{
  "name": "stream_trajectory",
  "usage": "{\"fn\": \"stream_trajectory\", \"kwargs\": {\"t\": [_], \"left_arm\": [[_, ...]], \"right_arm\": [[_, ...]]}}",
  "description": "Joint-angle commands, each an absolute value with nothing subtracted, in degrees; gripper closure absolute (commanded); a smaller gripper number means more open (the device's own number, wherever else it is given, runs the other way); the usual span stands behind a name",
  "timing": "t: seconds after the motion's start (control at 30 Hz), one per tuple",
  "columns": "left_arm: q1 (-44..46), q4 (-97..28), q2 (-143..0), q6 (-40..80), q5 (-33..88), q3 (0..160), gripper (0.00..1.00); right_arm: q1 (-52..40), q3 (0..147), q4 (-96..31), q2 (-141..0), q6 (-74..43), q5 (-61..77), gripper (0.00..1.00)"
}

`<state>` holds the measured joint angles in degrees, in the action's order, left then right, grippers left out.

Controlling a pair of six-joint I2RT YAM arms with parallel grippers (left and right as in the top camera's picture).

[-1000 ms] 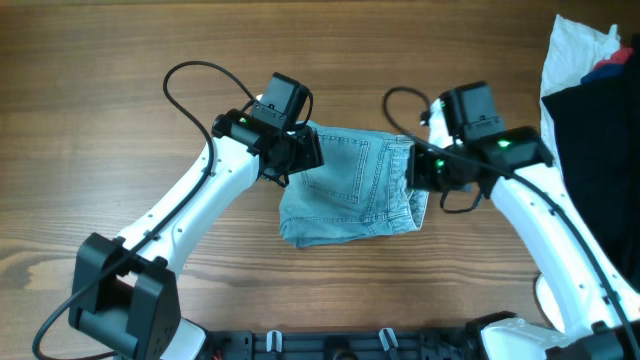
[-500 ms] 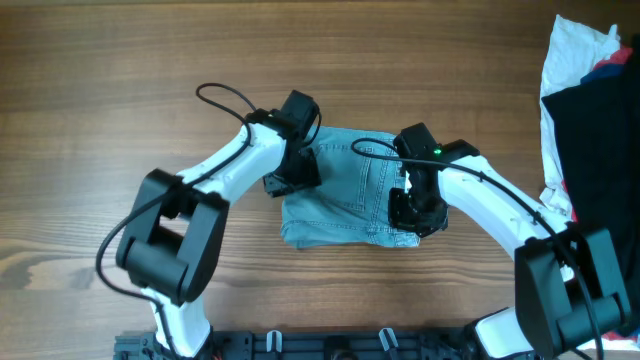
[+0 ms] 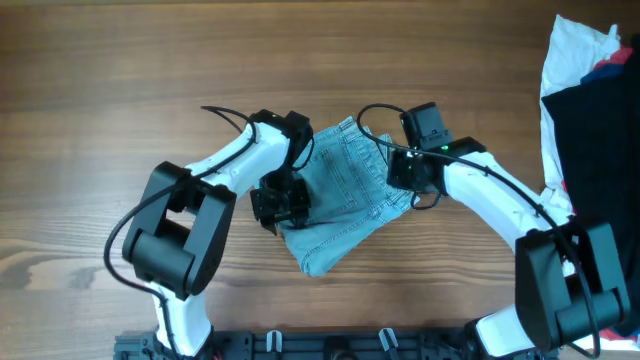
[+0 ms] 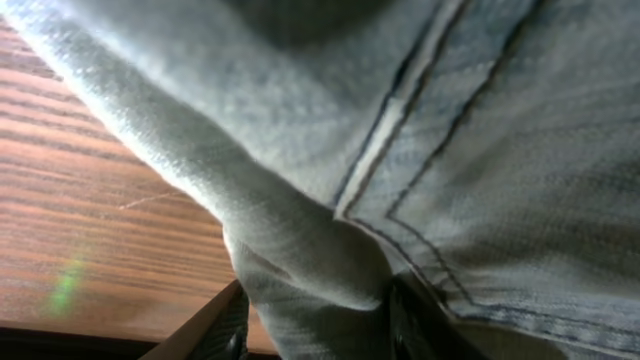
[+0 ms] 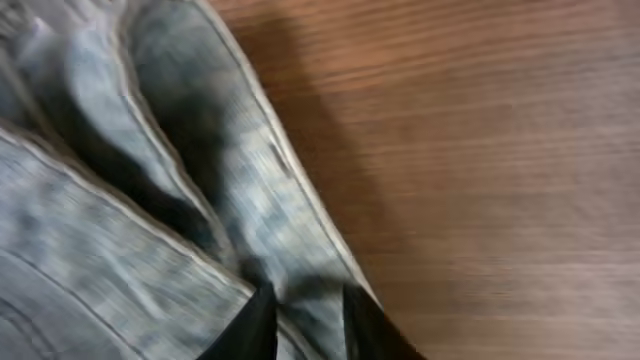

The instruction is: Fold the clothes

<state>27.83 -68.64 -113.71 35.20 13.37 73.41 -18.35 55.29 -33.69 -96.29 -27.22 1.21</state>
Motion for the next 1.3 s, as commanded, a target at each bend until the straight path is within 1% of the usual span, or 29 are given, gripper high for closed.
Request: {"fn": "stream_trajectory", "kwargs": {"t": [0.0,0.03,0.07,0.13,0.17,0.2,0.27,0.4,0.53,0.6,0.63,0.67,0.7,0.73,0.77,0.8,0.83,0.87,0.9,0.93,0.97,1.0,1.03,1.13,1.2,1.23,1.27], "left_arm": [[28.05,-68.4,-103.94,34.76,7.73,73.32,0.32],[27.92,-67.53,-100.95,34.76,4.56,73.54,0.12],[27.66,-65.76,-98.24,34.74,1.43,73.54,0.0],[27.03,-60.84,-94.3,34.37,-5.21,73.54,0.0],[26.48,-57.01,-92.95,31.22,-7.57,73.54,0.0],[25.71,-52.84,-92.51,28.47,-7.77,73.52,0.0],[23.99,-47.4,-93.25,26.85,-7.77,73.52,0.07],[19.55,-43.72,-98.83,26.7,-5.56,73.52,0.1],[16.38,-44.31,-106.37,24.14,2.13,73.52,0.21],[16.23,-46.3,-108.79,24.16,2.55,73.52,0.33],[16.23,-47.83,-110.06,24.16,2.57,73.49,0.4],[16.27,-49.76,-111.15,24.18,2.57,73.49,0.5],[16.27,-52.1,-112.16,24.18,2.57,73.49,0.55],[16.27,-54.61,-113.06,24.18,2.55,73.45,0.63],[16.27,-56.64,-113.56,24.21,2.55,73.3,0.76],[16.27,-59.11,-113.95,24.21,2.55,73.08,0.86],[16.27,-61.71,-114.1,24.23,2.57,73.06,0.93],[16.27,-63.51,-114.13,24.4,2.55,73.06,0.96],[16.27,-65.6,-114.13,24.4,2.55,73.06,0.96],[16.27,-67.7,-114.13,24.4,2.55,73.06,0.95],[16.27,-69.45,-114.13,24.43,2.55,73.06,0.92],[16.27,-70.7,-114.13,24.4,2.55,73.06,0.86],[16.27,-71.48,-114.13,24.4,2.57,73.08,0.82],[16.23,-72.27,-113.54,24.38,2.55,73.1,0.81],[16.21,-72.16,-111.57,24.38,2.52,73.17,0.75],[16.21,-71.92,-109.97,24.38,2.52,73.38,0.73],[16.21,-71.33,-107.74,24.4,2.52,73.91,0.68]], "right_arm": [[-18.33,60.8,-39.62,-94.19,-22.48,-0.05,0.73],[-18.35,63.0,-43.51,-92.36,-23.05,0.1,0.73],[-18.35,64.53,-46.33,-90.72,-24.64,0.27,0.72],[-18.37,65.8,-49.23,-87.48,-25.65,3.18,0.71],[-18.37,65.76,-49.8,-86.08,-25.56,6.15,0.71],[-18.46,65.76,-50.48,-85.47,-25.43,8.93,0.7],[-19.07,65.36,-52.21,-85.65,-25.45,11.92,0.7],[-22.04,61.19,-52.31,-87.26,-25.56,12.19,0.7],[-24.56,56.29,-48.99,-89.82,-27.4,12.12,0.69],[-24.53,54.24,-47.03,-90.67,-28.67,11.84,0.68],[-24.53,53.23,-45.54,-91.39,-28.64,11.44,0.67],[-24.53,52.36,-43.75,-92.2,-28.64,11.44,0.65],[-24.53,51.59,-42.0,-92.99,-28.64,11.46,0.64],[-24.53,50.87,-39.81,-93.95,-28.62,10.79,0.62],[-24.53,50.46,-37.6,-95.29,-28.64,8.8,0.59],[-24.53,50.43,-36.32,-96.2,-28.58,7.42,0.58],[-24.53,50.43,-34.57,-97.49,-28.56,5.52,0.58],[-24.51,50.43,-33.28,-98.45,-28.58,4.03,0.58],[-24.43,50.43,-31.73,-99.46,-28.58,2.13,0.58],[-24.01,50.43,-30.02,-100.22,-28.58,0.45,0.56],[-23.27,50.46,-28.38,-100.64,-28.4,-0.25,0.54],[-22.09,50.59,-26.96,-100.64,-28.32,-0.19,0.53],[-21.15,51.0,-26.74,-100.6,-28.36,-0.14,0.52],[-18.81,53.6,-28.47,-100.18,-24.4,2.48,0.48],[-18.35,55.92,-32.4,-98.74,-20.53,4.12,0.39],[-18.35,57.34,-35.2,-97.78,-19.51,4.12,0.37],[-18.35,58.98,-38.11,-96.55,-19.07,3.92,0.35]]}}
